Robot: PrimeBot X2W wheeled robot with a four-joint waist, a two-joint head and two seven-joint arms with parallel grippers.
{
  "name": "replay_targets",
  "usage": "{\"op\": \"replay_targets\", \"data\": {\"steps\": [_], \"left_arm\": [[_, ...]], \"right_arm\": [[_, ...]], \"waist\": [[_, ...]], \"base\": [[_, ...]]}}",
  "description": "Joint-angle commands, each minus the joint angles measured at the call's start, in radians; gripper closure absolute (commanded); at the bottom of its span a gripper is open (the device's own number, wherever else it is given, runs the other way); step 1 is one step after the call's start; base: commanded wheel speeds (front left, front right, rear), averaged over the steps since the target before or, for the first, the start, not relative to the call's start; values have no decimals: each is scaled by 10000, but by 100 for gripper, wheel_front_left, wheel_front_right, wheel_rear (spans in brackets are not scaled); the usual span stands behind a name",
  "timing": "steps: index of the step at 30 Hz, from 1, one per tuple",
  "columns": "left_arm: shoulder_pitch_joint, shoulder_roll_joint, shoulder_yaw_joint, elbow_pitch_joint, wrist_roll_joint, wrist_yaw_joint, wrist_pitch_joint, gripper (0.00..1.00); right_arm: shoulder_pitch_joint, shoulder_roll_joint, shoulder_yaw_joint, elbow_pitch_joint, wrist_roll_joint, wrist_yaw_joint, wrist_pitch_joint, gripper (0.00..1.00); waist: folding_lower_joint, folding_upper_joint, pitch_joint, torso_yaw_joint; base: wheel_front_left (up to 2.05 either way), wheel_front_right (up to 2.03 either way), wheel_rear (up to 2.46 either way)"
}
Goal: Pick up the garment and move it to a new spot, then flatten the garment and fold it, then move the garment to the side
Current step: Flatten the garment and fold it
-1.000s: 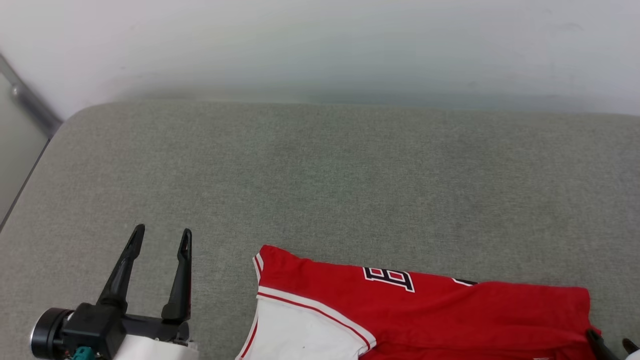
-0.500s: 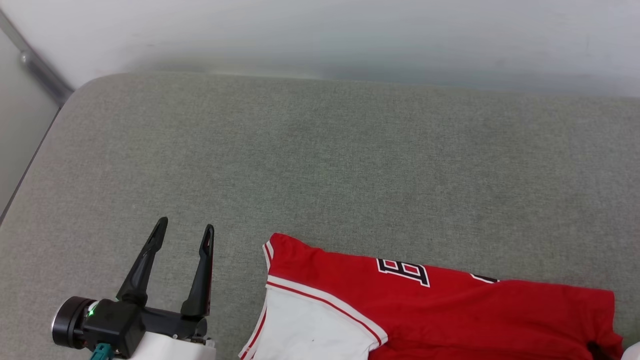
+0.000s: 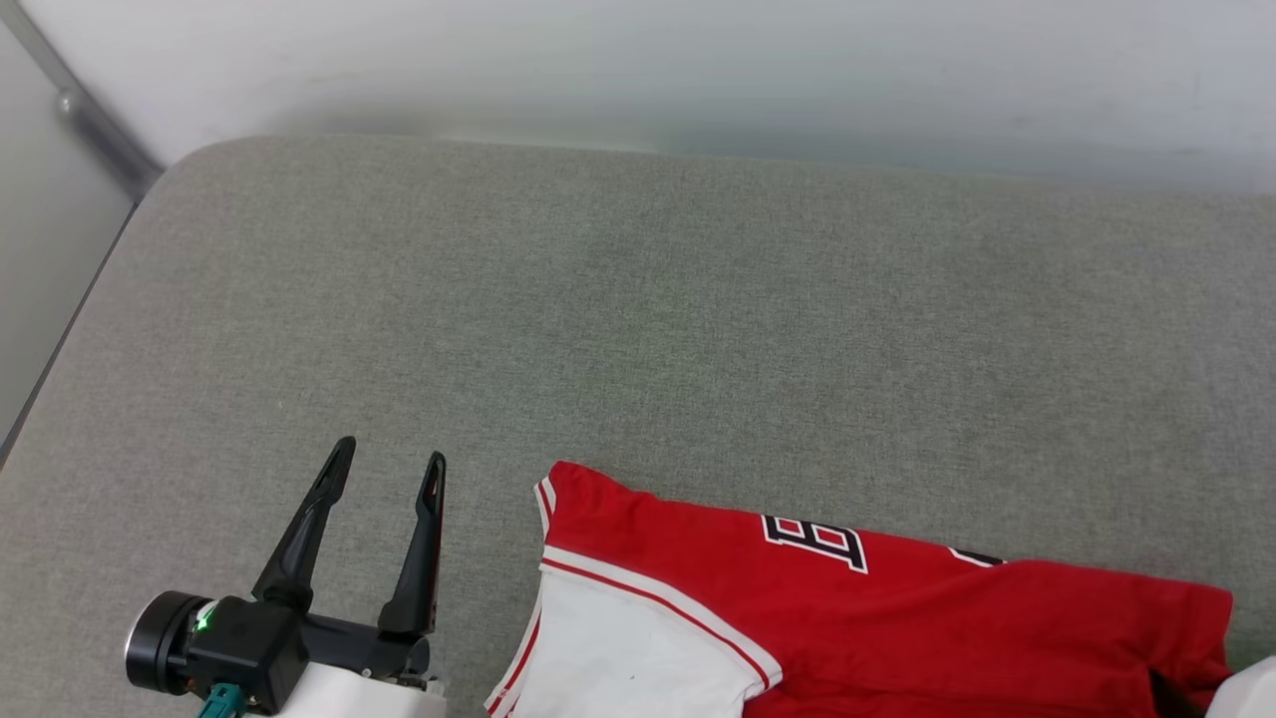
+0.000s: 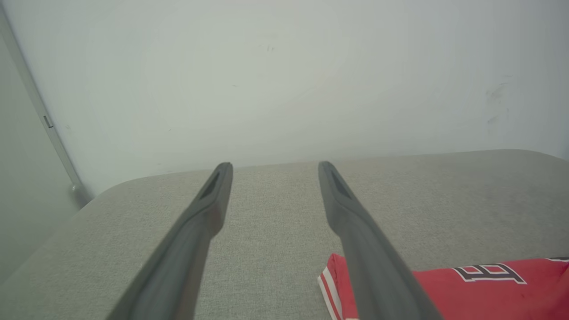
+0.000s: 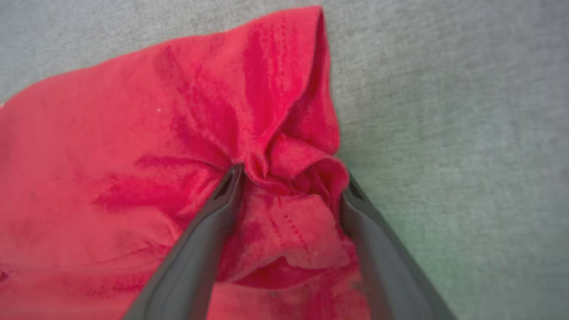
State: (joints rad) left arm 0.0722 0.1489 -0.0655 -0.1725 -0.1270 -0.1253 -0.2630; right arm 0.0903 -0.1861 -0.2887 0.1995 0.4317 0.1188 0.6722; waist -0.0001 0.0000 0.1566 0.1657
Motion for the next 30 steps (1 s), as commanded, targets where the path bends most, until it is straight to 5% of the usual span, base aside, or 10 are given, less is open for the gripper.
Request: {"op": "replay_targets", "data": {"steps": [1,3,4,5,6,30], "left_arm": [[-39,-17,8,9,23,-32,-20,0],[18,-35,27,31,35,-32,-20,0],[30,-47,25,37,46,-32,-20,0],[40,-59,18,34,53,-35,-21,0],[56,-67,16,30,62,-39,-21,0],[241,-19,-73,90,-10,-53,-21,0]], "right_arm": [[110,930,926,573,341,215,280,0],[162,874,1064,587,462,215,237,0],[179,832,1111,576,498,215,202,53],[192,785,1148,567,509,216,145,83],[200,725,1159,545,509,216,67,100],[-640,-433,-1682,719,-645,111,-1345,100]], "waist": [[1,0,-51,-29],[1,0,-132,-71],[1,0,-171,-93],[1,0,-209,-116],[1,0,-243,-140],[1,0,-460,-453]], "base": [[0,0,0],[0,0,0],[0,0,0],[0,0,0],[0,0,0],[0,0,0]]}}
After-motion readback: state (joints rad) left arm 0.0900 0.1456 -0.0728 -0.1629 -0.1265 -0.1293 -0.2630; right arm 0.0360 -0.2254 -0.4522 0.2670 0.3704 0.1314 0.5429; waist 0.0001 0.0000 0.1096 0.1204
